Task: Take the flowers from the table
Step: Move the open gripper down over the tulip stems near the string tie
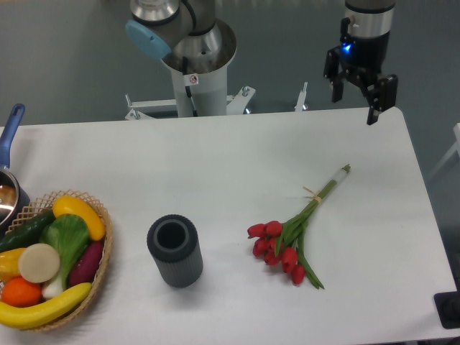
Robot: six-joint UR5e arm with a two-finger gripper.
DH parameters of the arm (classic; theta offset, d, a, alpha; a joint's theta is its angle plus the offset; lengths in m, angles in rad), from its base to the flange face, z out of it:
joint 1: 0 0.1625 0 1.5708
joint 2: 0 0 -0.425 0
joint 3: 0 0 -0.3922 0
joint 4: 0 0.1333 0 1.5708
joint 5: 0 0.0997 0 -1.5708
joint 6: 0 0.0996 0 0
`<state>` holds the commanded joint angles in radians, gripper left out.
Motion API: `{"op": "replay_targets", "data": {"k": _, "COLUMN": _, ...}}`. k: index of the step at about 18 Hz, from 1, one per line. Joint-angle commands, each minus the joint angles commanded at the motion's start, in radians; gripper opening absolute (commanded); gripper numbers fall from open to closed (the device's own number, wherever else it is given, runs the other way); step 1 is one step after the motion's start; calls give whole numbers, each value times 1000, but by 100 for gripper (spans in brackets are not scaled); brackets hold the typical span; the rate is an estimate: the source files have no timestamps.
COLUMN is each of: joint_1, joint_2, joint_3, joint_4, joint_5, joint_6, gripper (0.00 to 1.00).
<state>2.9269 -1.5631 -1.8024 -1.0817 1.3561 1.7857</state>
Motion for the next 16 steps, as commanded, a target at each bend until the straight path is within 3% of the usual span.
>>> {"op": "replay_targets", "data": {"k": 3, "joint_1": -21, "joint_2": -12, "joint_3": -31, "joint_4": 22, "joint_5": 0, "joint_6": -61, "gripper": 100}}
{"op": "replay_targets", "data": {"k": 8, "joint_1": -75, "joint_2": -83, "joint_3": -31, "joint_4": 37, "joint_5": 2, "joint_6": -118, "gripper": 100}}
{"op": "replay_targets", "data": {"k": 10, "joint_1": -89, "joint_2": -124, "joint_3": -32, "joint_4": 86, "joint_5": 3, "joint_6": -149, "gripper": 100}}
{"op": "replay_targets", "data": {"k": 13, "joint_1": -115, "joint_2": -213, "joint_3": -26, "joint_4": 207, "joint_5": 6, "joint_6": -290, "gripper": 100}}
{"op": "replay_targets", "data": {"k": 16, "joint_1": -135, "joint_2": -273, "joint_3": -12, "joint_4": 235, "joint_5": 6, "joint_6": -325, "gripper": 100}}
